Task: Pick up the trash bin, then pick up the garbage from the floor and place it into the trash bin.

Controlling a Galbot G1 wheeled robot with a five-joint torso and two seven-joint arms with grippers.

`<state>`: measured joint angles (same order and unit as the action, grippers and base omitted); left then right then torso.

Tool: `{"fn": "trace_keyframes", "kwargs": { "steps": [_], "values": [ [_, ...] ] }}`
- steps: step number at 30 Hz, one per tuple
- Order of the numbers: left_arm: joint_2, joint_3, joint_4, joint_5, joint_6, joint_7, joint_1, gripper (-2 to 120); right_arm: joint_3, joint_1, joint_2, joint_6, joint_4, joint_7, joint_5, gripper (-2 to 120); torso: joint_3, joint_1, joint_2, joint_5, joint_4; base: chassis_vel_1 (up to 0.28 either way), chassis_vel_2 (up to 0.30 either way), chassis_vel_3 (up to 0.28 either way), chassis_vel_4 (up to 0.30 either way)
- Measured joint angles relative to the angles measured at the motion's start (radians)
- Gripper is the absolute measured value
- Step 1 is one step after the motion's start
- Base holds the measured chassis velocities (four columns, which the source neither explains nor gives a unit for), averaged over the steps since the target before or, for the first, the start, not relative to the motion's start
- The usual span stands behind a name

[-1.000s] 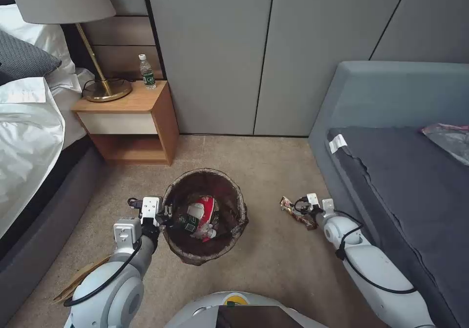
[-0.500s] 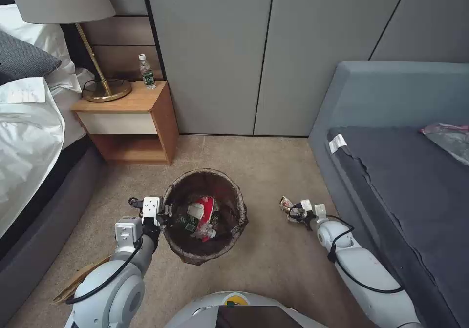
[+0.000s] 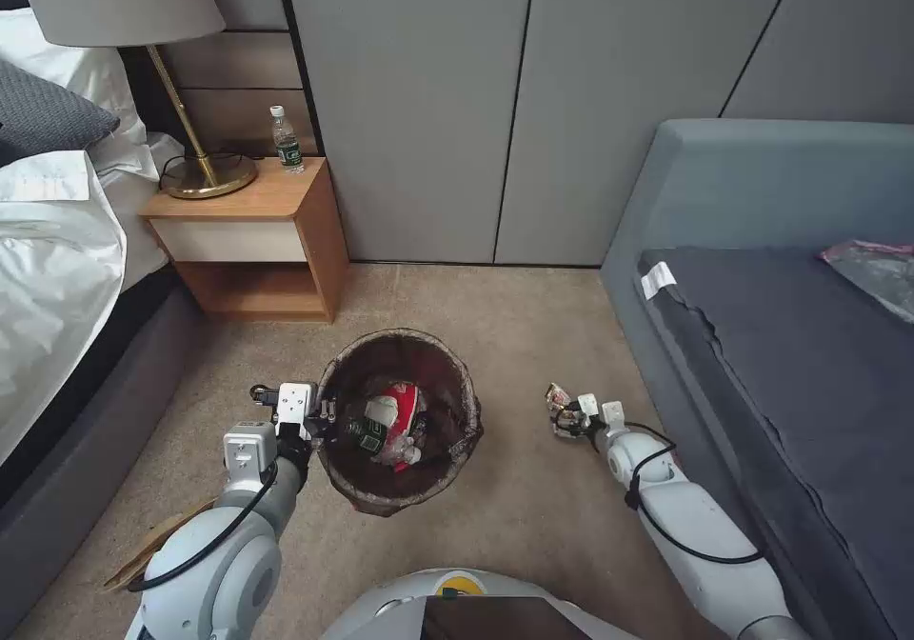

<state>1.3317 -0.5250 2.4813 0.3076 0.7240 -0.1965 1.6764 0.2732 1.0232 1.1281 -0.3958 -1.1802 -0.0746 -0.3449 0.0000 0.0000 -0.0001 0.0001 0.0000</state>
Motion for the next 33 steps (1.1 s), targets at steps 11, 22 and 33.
{"fn": "trace_keyframes", "kwargs": {
  "steps": [11,22,33],
  "values": [
    [0.0,-0.002,0.0,0.001,0.0,0.0,0.001,2,0.005,-0.016,0.029,0.022,0.064,-0.015,0.034,100,0.0,0.0,0.0,-0.0001,0.0,0.0,0.0,0.0,0.0],
    [0.001,-0.002,0.0,0.001,0.0,0.0,0.002,2,0.015,-0.035,0.035,0.041,0.122,-0.027,0.052,100,0.0,0.0,0.0,-0.0001,0.0,0.0,0.0,0.0,0.0],
    [0.002,-0.002,0.001,0.001,0.0,0.001,0.002,2,0.019,-0.046,0.04,0.054,0.142,-0.036,0.063,98,0.0,0.0,0.0,-0.0002,-0.0001,0.0,0.0,0.0,0.0]
  ]
}}
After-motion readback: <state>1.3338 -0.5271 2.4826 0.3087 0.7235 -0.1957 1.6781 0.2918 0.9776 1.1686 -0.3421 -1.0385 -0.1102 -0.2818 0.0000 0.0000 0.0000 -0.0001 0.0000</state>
